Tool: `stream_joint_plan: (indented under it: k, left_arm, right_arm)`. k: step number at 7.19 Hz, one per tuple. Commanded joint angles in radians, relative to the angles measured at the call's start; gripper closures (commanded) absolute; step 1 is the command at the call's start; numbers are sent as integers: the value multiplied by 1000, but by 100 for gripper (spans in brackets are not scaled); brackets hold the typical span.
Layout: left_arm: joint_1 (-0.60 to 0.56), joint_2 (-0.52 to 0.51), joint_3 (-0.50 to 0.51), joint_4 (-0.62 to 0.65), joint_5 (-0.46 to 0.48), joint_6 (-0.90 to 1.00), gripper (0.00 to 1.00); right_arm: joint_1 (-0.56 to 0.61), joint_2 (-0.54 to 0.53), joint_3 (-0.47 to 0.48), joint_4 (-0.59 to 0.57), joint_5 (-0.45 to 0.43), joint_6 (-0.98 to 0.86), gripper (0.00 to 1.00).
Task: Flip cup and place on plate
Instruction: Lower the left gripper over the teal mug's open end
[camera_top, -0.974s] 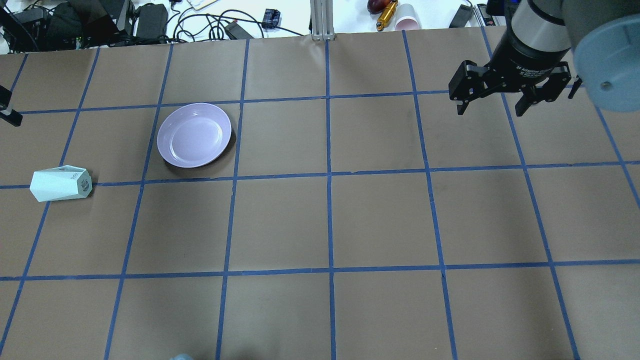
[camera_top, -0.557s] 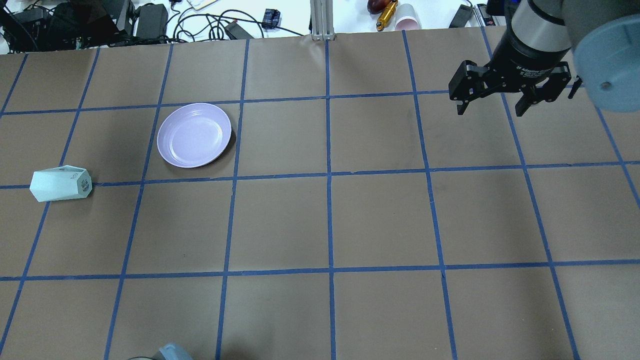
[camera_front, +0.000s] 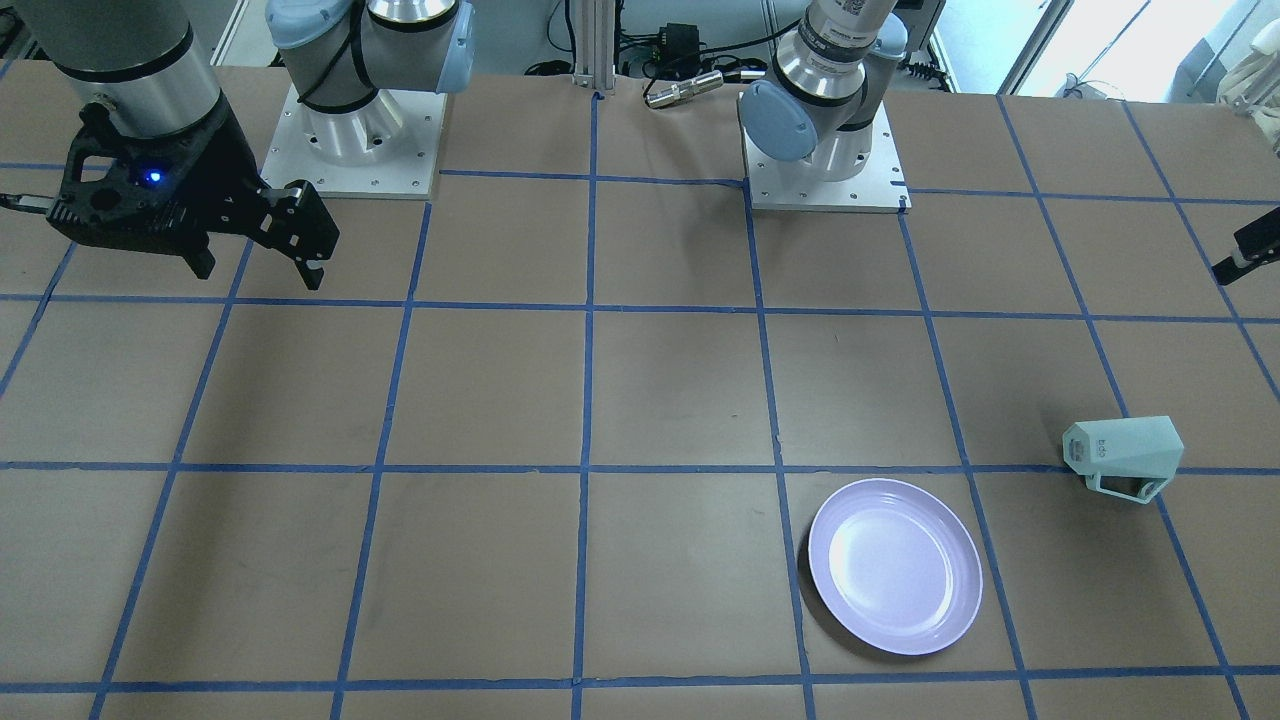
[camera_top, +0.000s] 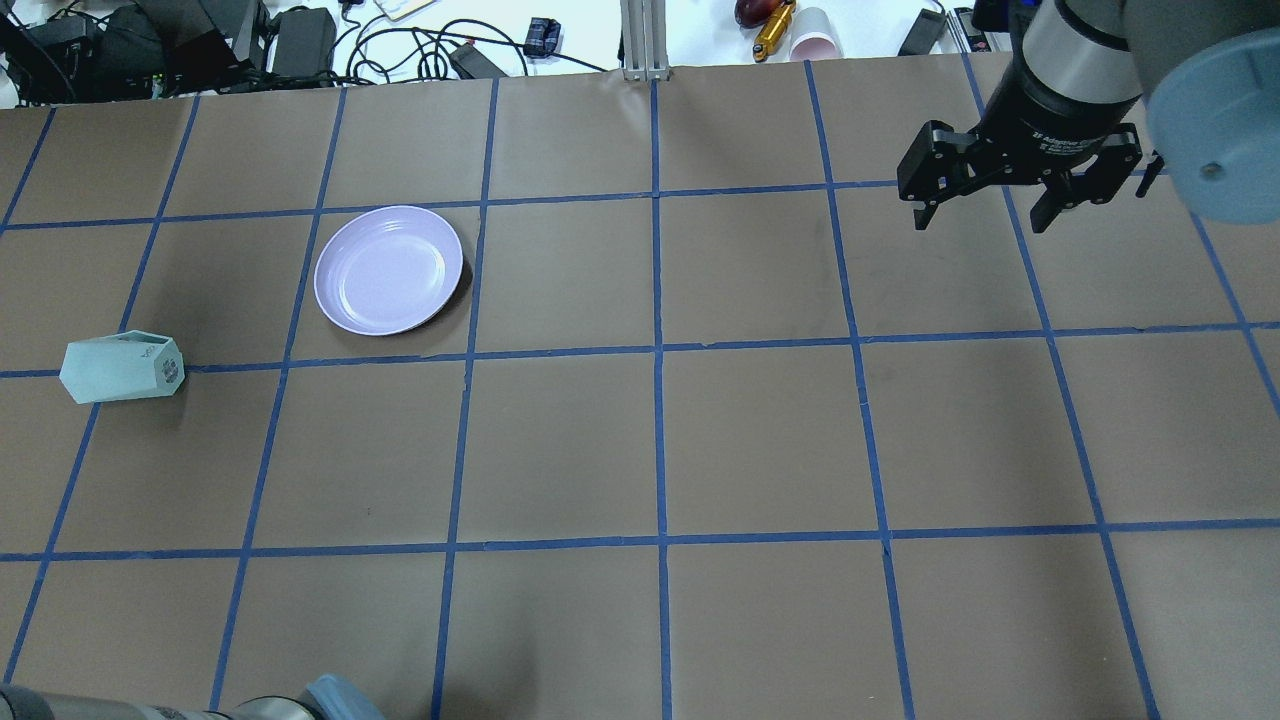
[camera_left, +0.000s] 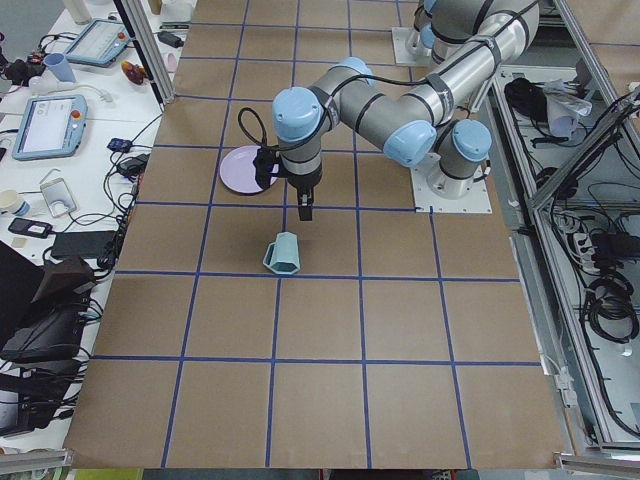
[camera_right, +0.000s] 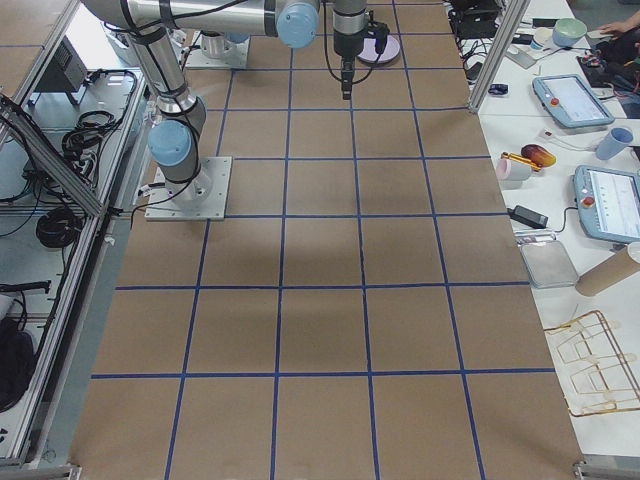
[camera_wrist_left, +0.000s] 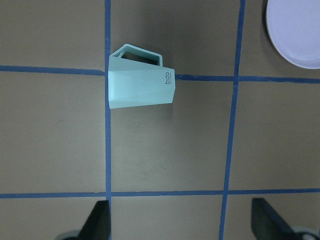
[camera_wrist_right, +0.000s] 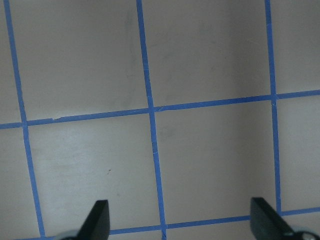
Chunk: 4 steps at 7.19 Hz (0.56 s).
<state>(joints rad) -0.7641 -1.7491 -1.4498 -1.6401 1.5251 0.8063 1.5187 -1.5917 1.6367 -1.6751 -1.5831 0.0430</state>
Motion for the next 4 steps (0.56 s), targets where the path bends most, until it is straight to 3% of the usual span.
stream_joint_plan:
  k: [1, 4]
  left_arm:
    - [11, -46, 25, 20, -2, 19, 0]
    - [26, -98, 72, 31, -3, 50, 0]
  right_arm:
    - [0, 1, 0, 0, 0, 0, 0]
    - [0, -1, 0, 0, 0, 0, 0]
